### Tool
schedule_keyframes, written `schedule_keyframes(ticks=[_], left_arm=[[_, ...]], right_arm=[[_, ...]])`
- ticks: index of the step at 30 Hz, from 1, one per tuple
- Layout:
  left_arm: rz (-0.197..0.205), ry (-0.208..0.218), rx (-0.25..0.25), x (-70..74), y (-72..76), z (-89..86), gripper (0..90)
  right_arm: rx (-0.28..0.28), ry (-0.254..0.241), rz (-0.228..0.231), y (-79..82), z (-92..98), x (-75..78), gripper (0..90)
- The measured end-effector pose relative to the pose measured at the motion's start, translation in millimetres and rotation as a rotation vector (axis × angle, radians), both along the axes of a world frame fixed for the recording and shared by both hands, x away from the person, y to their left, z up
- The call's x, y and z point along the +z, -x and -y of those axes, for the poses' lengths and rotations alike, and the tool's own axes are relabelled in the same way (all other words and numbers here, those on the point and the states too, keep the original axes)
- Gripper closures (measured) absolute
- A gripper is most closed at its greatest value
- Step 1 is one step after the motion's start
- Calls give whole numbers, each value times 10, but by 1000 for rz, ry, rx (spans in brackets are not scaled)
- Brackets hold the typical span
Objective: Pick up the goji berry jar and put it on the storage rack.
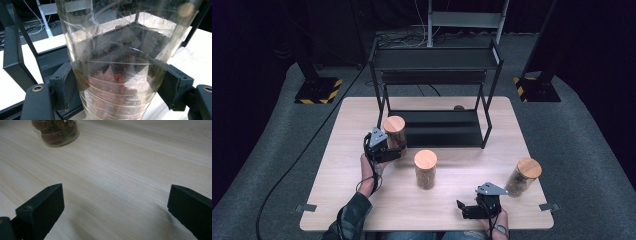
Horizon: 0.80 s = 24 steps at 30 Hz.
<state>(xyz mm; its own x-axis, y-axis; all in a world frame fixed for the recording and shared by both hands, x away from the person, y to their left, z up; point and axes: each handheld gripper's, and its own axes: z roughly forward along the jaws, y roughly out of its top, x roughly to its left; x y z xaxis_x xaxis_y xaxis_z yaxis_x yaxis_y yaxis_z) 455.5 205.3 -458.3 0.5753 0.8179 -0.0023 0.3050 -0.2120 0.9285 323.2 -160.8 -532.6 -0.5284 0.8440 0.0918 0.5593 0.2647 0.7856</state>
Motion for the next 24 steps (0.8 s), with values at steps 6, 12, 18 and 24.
schedule_keyframes(ticks=[6, 12, 18, 24], left_arm=[[0, 4, 0, -2, -23, 13, 247], [1, 4, -2, 0, -43, 31, 247], [-3, 6, 2, -6, -79, 42, 246], [-4, 6, 2, -8, -105, 62, 247]], right_arm=[[1, 0, -1, -1, 0, 0, 1], [1, 0, 0, 0, 0, 0, 0], [1, 0, 0, 0, 0, 0, 0], [2, -1, -1, 0, 0, 0, 0]])
